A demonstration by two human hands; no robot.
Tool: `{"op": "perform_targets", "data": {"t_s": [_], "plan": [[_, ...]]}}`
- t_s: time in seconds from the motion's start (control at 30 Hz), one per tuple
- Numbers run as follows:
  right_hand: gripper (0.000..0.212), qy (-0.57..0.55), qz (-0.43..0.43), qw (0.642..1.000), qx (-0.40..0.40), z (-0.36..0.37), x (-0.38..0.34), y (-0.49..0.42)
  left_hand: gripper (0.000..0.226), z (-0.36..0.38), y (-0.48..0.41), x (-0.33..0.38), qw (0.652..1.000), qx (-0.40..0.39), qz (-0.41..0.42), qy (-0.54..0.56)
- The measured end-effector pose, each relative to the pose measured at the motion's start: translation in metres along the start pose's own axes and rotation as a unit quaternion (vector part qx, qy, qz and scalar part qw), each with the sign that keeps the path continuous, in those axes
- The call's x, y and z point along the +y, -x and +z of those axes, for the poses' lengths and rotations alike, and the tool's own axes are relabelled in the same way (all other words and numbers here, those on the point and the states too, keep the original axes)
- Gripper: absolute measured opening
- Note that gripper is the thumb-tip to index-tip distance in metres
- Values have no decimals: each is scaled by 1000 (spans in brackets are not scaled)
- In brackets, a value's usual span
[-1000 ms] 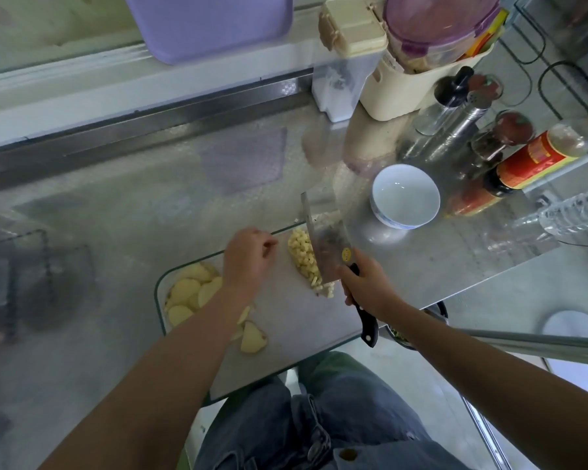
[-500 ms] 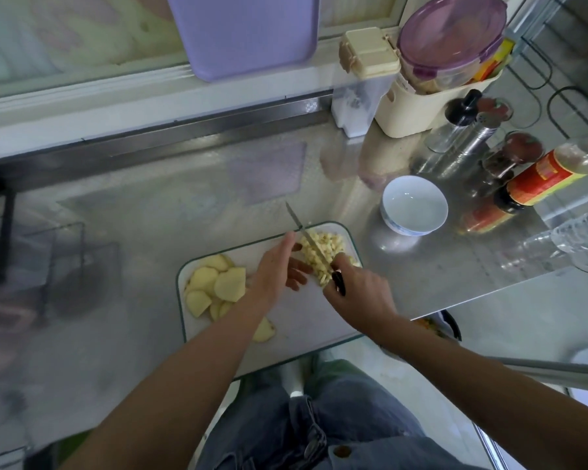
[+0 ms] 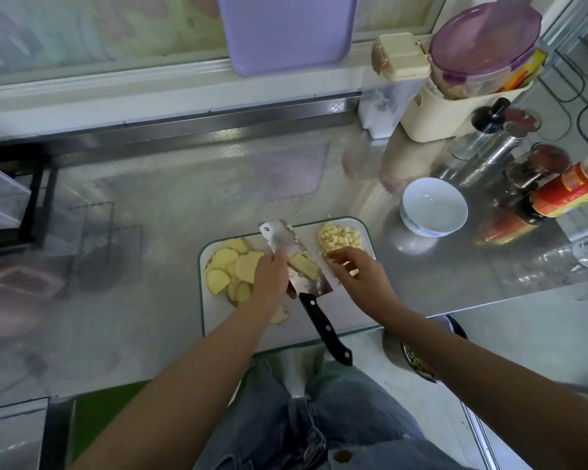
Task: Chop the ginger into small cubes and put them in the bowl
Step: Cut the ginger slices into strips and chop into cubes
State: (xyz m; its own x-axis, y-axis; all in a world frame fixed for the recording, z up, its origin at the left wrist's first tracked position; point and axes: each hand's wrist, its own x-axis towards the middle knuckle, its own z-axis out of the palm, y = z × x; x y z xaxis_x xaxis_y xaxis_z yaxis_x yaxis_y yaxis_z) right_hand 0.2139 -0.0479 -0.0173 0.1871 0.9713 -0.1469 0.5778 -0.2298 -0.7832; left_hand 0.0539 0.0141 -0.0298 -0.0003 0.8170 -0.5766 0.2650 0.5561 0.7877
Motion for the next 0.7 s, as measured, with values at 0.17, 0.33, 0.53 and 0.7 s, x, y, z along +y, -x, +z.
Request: {"op": "perform_targets", "data": {"t_s": [0.17,0.33,0.53,0.7], "plan": [[35,-33,-47,996,-73,6,-14,-17,29,-7,1,-8,1000,-3,-15,-7],[26,61,-127,982,-128,16,-14,-29,21,-10,-4,-5,999,-9,-39,-9],[11,74,-115,988,-77,14,-7,-42,27,-9,-9,4,999,-24,-35,-24],[27,136,-86,987,-20,3,2,-54,27,-7,-15,8,999,-34,-35,-14]]}}
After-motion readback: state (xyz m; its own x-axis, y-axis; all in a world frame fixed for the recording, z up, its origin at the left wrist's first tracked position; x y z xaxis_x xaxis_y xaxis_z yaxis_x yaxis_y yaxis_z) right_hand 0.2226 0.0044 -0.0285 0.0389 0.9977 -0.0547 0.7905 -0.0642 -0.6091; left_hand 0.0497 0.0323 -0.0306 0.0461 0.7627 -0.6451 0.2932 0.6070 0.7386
